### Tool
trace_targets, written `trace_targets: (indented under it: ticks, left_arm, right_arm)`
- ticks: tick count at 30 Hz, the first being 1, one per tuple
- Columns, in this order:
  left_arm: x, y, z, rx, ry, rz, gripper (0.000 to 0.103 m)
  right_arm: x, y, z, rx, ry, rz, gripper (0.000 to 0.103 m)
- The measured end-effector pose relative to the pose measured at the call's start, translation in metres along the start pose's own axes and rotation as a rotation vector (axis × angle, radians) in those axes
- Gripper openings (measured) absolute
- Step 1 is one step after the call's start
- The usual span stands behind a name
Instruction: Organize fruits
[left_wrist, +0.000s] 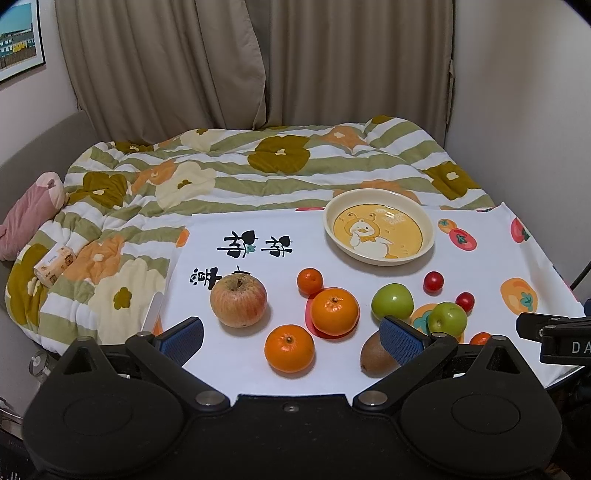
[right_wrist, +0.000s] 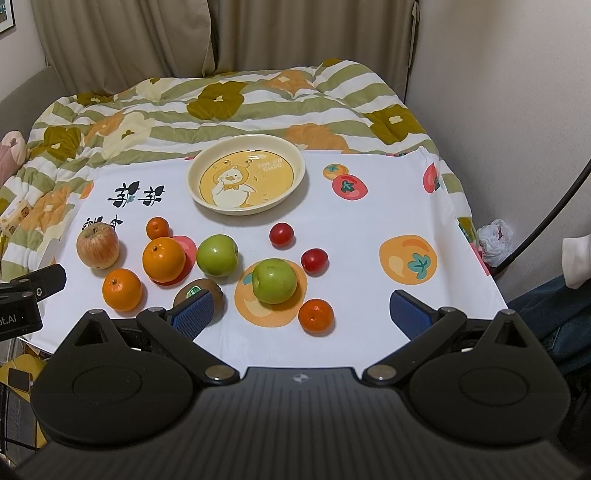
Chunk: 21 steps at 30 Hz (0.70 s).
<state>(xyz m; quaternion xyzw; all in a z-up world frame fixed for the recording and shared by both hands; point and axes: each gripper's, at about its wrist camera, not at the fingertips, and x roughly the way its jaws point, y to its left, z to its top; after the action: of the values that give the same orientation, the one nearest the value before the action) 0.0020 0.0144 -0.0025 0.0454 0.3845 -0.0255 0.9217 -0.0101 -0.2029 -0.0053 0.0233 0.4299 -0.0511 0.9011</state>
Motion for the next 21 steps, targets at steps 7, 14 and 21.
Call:
trace_targets:
  ticks: [7,14,21]
  left_arm:
    - [0.000,0.011,0.010,0.021,0.015,-0.030,0.103]
    - [0.016,0.007,0.006,0.096,0.003,-0.063,0.103]
    - [0.047,-0.016,-0.010,0.213,0.000,-0.159,0.103]
  right_arm:
    - [-0.004,0.002,0.006,0.008,-0.001,-0.010,0.103]
    - [-0.001,0.000,0.007,0.045,-0.019,-0.022,0.103]
    - [0.028,-0.011,-0.006,0.069,-0.010,-0.044,0.103]
